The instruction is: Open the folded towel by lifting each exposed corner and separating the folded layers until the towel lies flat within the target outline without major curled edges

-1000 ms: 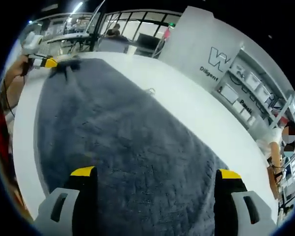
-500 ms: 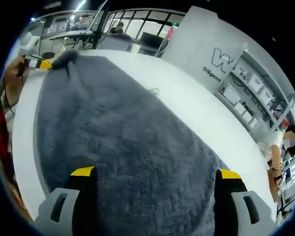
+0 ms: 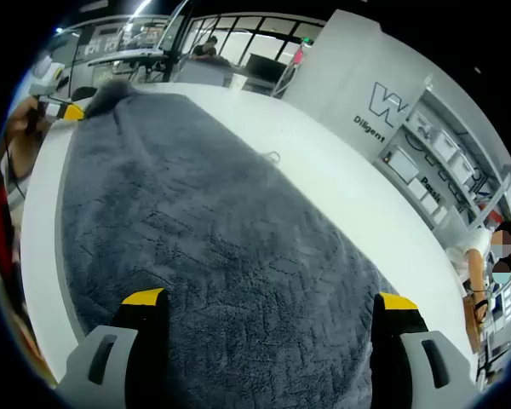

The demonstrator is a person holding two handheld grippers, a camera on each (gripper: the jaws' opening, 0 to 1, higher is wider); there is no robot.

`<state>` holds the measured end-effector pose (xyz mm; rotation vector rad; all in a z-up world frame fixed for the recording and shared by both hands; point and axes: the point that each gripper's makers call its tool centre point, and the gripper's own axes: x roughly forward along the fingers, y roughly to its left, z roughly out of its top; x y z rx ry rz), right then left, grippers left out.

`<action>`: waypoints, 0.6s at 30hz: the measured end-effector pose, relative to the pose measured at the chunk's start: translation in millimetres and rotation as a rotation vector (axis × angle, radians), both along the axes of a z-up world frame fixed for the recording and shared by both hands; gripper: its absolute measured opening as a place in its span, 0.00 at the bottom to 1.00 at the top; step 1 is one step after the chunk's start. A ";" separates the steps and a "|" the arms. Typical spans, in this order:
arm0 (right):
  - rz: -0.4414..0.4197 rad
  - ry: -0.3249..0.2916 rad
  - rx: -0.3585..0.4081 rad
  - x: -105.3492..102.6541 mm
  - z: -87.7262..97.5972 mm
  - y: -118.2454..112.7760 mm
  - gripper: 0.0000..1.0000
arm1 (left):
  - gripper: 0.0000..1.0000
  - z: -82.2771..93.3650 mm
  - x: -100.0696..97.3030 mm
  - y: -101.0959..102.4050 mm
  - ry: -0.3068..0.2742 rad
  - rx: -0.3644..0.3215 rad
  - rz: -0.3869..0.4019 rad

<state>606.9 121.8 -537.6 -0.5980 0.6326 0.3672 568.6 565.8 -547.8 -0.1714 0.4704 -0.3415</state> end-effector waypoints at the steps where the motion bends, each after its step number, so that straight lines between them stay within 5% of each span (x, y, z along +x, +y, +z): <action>1: 0.002 0.001 -0.003 0.1 -0.5 0.5 0.99 | 0.04 0.3 -1.1 0.5 0.000 0.000 0.001; 14: 0.014 0.008 -0.019 -0.3 0.5 3.3 0.99 | 0.07 -3.7 -11.2 3.4 0.017 -0.012 0.019; 18: 0.016 0.009 -0.022 -0.6 0.6 4.1 0.99 | 0.18 -4.0 -11.0 8.6 0.008 0.078 0.019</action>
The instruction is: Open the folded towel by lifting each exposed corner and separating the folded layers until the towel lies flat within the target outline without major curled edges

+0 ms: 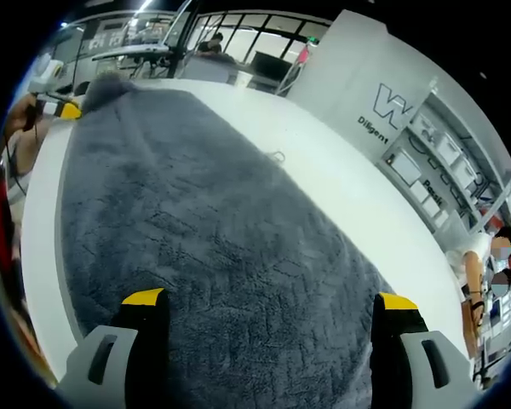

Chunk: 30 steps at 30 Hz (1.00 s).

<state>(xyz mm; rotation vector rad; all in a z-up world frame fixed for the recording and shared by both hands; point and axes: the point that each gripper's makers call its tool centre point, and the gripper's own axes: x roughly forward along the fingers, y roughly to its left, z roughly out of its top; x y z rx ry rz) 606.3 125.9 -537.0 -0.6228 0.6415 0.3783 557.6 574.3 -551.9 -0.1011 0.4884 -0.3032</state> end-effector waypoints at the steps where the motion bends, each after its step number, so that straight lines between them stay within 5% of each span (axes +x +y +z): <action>1: 0.001 0.000 -0.001 -0.1 0.1 0.2 0.99 | 0.20 0.2 0.1 0.5 -0.001 0.007 0.001; 16: -0.001 0.003 0.005 -0.7 -0.4 0.4 0.99 | 0.51 14.7 2.5 39.5 -0.017 0.104 0.121; 27: -0.025 0.002 0.005 -1.6 1.5 -8.6 0.99 | 0.92 47.3 28.4 15.0 -0.051 0.222 -0.030; 30: -0.034 0.001 0.007 -4.9 2.6 -12.6 0.99 | 0.94 54.5 34.8 7.5 -0.077 0.269 -0.081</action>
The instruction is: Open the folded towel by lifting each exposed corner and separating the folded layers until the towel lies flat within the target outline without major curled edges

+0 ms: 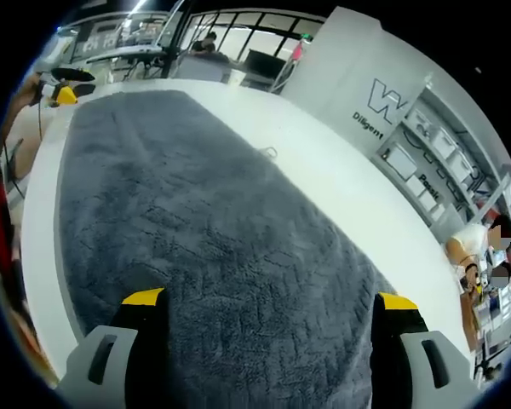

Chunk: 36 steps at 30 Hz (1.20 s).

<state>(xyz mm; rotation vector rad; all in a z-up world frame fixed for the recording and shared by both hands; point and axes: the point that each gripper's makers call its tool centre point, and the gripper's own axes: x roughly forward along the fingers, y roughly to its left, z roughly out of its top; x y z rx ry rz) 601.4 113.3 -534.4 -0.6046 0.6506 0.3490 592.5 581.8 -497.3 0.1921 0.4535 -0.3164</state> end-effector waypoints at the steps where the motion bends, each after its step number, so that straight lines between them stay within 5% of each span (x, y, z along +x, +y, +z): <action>1: -0.005 0.000 0.003 -1.0 0.4 -2.2 0.99 | 0.94 1.9 4.1 -1.3 -0.003 -0.001 -0.003; 12: -0.077 0.011 0.010 -8.2 -0.8 -27.4 0.99 | 0.92 22.2 71.2 -39.3 -0.083 -0.060 -0.094; 23: -0.164 0.013 0.020 -2.7 2.0 -56.8 0.99 | 0.90 8.6 117.5 -73.6 -0.033 -0.027 -0.212; 36: -0.162 -0.020 0.101 30.6 15.5 -49.5 0.99 | 0.88 -8.6 162.4 -110.0 0.043 -0.054 -0.349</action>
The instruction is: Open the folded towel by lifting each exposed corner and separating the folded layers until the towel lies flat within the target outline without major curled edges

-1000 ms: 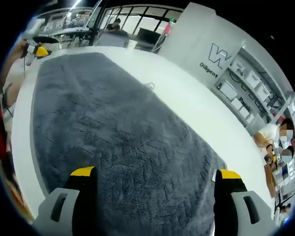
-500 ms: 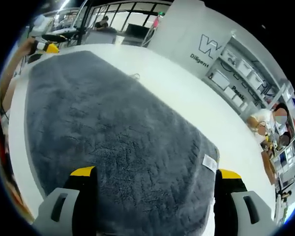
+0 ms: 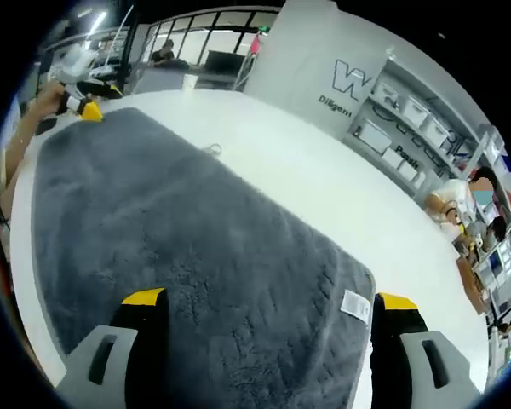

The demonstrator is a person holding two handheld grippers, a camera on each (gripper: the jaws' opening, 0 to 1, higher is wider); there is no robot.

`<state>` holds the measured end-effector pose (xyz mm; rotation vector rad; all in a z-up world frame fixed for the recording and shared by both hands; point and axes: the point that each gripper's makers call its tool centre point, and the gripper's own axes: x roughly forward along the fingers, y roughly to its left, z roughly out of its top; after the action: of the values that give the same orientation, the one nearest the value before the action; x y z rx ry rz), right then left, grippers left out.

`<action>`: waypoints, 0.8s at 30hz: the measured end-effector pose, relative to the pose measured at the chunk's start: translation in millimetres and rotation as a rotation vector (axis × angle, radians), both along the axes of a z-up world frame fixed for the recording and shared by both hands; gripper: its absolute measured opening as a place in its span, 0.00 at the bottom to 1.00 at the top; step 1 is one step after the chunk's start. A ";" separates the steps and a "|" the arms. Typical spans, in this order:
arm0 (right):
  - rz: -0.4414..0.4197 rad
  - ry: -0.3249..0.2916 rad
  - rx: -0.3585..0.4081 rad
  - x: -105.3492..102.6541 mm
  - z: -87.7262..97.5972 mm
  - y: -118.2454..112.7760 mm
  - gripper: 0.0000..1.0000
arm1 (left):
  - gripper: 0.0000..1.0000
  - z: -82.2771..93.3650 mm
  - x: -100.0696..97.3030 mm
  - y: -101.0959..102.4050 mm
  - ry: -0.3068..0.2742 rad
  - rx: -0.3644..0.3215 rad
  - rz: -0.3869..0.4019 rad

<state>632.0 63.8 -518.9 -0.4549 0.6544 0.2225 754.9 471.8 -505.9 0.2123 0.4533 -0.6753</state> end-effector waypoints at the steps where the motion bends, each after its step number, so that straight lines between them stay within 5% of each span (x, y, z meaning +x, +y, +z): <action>1: 0.016 -0.018 0.033 7.5 4.3 5.3 0.99 | 0.87 -1.2 6.7 -2.5 0.002 0.006 -0.014; 7: 0.038 -0.055 0.101 32.9 10.1 13.7 0.99 | 0.84 -8.2 27.2 -4.6 0.013 0.042 -0.036; 12: 0.067 -0.089 0.308 54.2 16.1 33.6 0.94 | 0.77 -16.3 38.1 -8.6 0.041 0.015 -0.049; 18: 0.069 -0.083 0.352 72.5 10.3 36.0 0.67 | 0.55 -20.2 45.8 -7.4 0.031 -0.002 -0.040; 21: 0.066 -0.092 0.394 85.1 8.8 33.8 0.55 | 0.51 -22.4 51.4 -6.2 0.031 0.007 -0.043; 24: 0.071 -0.064 0.375 92.4 -0.5 31.3 0.53 | 0.46 -24.8 54.3 -4.2 0.033 0.028 -0.045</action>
<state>724.4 95.0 -519.4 -0.1238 0.5192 0.3888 809.2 467.6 -530.7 0.2386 0.4911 -0.7176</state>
